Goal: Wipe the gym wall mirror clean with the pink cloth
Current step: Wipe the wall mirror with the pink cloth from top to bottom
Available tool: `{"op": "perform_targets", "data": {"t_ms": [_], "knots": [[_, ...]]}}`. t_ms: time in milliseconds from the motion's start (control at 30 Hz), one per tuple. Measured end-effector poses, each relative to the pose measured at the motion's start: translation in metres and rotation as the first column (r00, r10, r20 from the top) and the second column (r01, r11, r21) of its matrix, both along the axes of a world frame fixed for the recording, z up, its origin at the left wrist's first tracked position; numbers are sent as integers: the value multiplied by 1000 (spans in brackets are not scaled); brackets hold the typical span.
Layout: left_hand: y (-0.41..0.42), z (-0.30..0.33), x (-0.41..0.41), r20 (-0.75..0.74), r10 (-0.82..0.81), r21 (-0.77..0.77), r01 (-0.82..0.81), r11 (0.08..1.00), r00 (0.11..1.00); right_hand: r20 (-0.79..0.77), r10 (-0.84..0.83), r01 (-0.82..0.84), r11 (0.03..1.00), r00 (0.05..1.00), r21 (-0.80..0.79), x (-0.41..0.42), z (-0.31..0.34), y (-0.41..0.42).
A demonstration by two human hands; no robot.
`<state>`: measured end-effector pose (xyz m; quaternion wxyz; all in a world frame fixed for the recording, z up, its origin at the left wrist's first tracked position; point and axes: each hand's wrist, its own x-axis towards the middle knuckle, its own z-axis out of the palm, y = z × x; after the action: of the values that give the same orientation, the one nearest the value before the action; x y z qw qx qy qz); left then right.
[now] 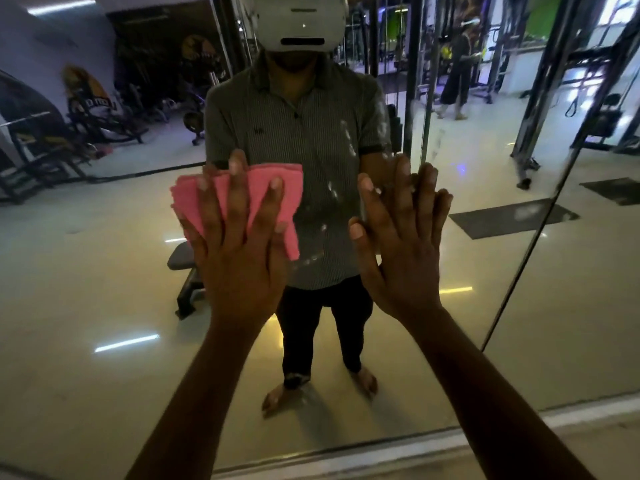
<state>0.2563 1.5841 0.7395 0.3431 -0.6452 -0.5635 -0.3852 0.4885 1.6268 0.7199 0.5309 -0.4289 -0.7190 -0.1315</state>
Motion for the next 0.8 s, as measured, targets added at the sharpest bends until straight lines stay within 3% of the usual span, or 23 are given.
{"op": "perform_targets", "data": {"t_ms": [167,233,333,500,633,800], "knots": [[-13,-58,2,-296,-117,-176,66,982,948,-3,30,-30,1000,1000,1,4,-2,-1],[-10,-40,-5,-267,-118,-147,81,986,956,15,23,-23,1000,1000,6,7,-2,-1],[-4,-22,16,-98,-76,-95,67,993,992,16,19,-19,1000,1000,-1,5,-2,-1],[-18,-73,6,-271,-139,-207,84,975,952,19,27,-27,1000,999,-12,9,-2,0],[-10,-44,4,-78,-50,-109,41,993,996,19,19,-19,1000,1000,-11,8,-2,0],[-17,-82,-23,-260,-125,-167,83,982,958,30,33,-32,999,999,-10,10,-3,2]]}}
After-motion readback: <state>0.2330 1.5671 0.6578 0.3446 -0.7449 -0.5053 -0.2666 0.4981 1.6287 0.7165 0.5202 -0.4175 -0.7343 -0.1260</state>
